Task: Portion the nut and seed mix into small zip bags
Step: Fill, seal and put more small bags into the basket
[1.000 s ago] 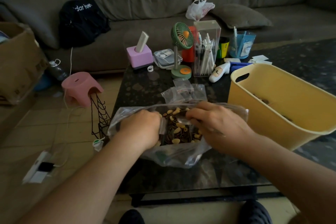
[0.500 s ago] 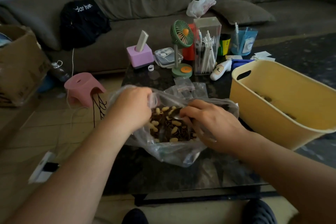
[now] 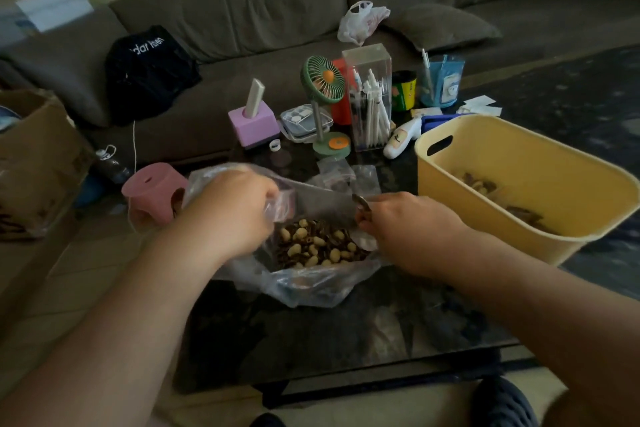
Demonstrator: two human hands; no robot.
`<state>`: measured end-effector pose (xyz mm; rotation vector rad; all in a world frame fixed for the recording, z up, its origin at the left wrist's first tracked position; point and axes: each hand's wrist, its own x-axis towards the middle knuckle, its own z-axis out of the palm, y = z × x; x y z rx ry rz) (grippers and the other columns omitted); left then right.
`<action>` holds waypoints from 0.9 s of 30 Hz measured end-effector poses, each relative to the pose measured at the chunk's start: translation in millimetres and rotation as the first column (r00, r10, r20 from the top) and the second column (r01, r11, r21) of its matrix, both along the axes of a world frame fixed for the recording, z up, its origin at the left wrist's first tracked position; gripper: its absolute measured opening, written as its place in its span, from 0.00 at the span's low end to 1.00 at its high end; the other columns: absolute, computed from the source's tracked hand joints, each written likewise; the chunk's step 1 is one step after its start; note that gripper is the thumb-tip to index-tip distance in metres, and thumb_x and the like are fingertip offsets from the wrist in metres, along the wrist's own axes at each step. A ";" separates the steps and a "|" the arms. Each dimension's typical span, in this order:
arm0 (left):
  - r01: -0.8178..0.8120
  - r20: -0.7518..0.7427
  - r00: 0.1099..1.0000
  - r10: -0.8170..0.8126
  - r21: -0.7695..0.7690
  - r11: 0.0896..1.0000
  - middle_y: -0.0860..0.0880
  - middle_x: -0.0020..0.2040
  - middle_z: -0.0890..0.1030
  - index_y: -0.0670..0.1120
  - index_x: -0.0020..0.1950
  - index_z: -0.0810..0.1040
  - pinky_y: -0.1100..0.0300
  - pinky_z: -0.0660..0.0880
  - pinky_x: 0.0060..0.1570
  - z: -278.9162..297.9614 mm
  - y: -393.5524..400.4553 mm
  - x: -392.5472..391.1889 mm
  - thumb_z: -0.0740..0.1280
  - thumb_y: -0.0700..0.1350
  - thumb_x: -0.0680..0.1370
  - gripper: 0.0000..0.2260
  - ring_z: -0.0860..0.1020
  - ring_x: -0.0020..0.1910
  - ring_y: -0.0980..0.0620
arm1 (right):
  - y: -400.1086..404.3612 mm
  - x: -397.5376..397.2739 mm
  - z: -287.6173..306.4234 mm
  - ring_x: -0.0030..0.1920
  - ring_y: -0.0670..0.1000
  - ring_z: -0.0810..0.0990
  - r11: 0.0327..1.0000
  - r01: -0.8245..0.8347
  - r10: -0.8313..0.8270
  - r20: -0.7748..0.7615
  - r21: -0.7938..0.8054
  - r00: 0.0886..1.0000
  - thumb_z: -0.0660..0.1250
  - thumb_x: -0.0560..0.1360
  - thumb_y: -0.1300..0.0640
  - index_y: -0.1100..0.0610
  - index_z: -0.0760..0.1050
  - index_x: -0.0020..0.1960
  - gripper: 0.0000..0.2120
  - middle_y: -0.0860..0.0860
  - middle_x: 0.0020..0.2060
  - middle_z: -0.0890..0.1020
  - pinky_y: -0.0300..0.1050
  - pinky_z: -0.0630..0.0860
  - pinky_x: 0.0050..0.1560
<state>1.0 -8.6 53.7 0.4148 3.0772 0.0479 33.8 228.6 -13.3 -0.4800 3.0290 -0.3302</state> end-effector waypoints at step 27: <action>0.212 0.006 0.973 -0.229 0.354 0.911 0.64 0.51 0.76 0.62 0.63 0.74 0.70 0.70 0.45 -91.9 1.2 2.8 0.68 0.48 0.83 0.12 0.77 0.52 0.64 | 10.8 -17.0 -23.3 0.54 0.49 0.81 0.972 -0.108 0.057 -0.239 -0.207 0.969 0.65 0.83 0.53 0.49 0.81 0.67 0.14 0.48 0.61 0.78 0.43 0.80 0.51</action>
